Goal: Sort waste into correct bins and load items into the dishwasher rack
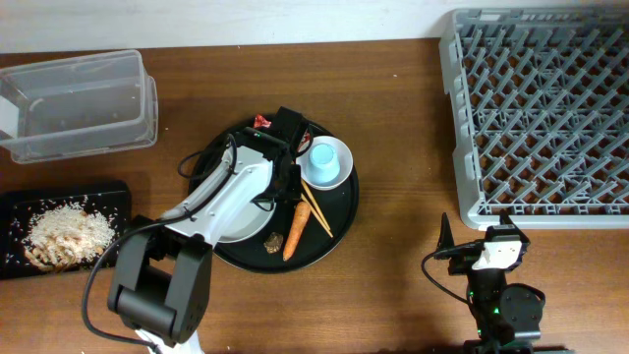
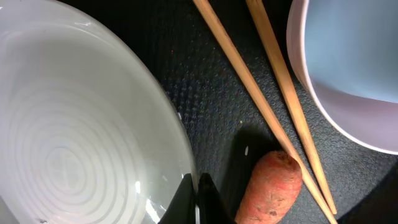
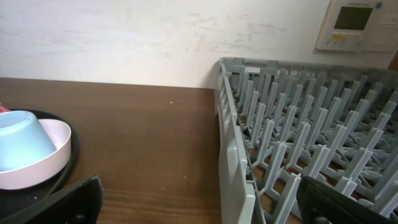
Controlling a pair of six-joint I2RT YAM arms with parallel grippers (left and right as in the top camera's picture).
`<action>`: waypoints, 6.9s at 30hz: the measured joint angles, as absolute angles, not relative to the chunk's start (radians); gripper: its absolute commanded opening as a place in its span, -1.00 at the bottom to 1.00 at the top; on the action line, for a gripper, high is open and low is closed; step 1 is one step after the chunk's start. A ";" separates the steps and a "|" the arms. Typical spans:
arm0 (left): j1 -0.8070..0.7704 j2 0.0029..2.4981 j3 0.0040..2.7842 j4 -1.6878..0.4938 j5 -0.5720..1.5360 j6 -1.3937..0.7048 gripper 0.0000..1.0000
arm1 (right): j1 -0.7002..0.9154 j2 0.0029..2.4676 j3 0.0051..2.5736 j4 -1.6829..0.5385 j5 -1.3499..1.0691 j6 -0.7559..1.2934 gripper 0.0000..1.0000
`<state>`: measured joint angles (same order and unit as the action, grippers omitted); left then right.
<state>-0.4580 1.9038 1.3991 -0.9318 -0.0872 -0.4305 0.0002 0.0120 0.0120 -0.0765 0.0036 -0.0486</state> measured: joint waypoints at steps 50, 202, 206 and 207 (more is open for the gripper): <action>-0.598 1.904 1.214 -0.825 -0.034 -0.381 -0.19 | 0.000 0.012 0.012 -0.076 0.004 -0.049 0.97; -0.462 1.613 1.087 -0.982 0.066 -0.770 0.52 | 0.000 0.012 0.012 -0.076 0.004 -0.049 0.97; -0.496 1.613 1.076 -0.974 0.024 -0.880 0.52 | 0.000 0.012 0.012 -0.076 0.004 -0.049 0.97; -0.507 1.613 1.067 -0.966 0.017 -0.905 0.52 | 0.000 0.012 0.012 -0.076 0.004 -0.049 0.97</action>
<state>-0.5068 1.6127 1.0668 -0.9665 0.0170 -0.9047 0.0002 0.0120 0.0120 -0.0765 0.0036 -0.0486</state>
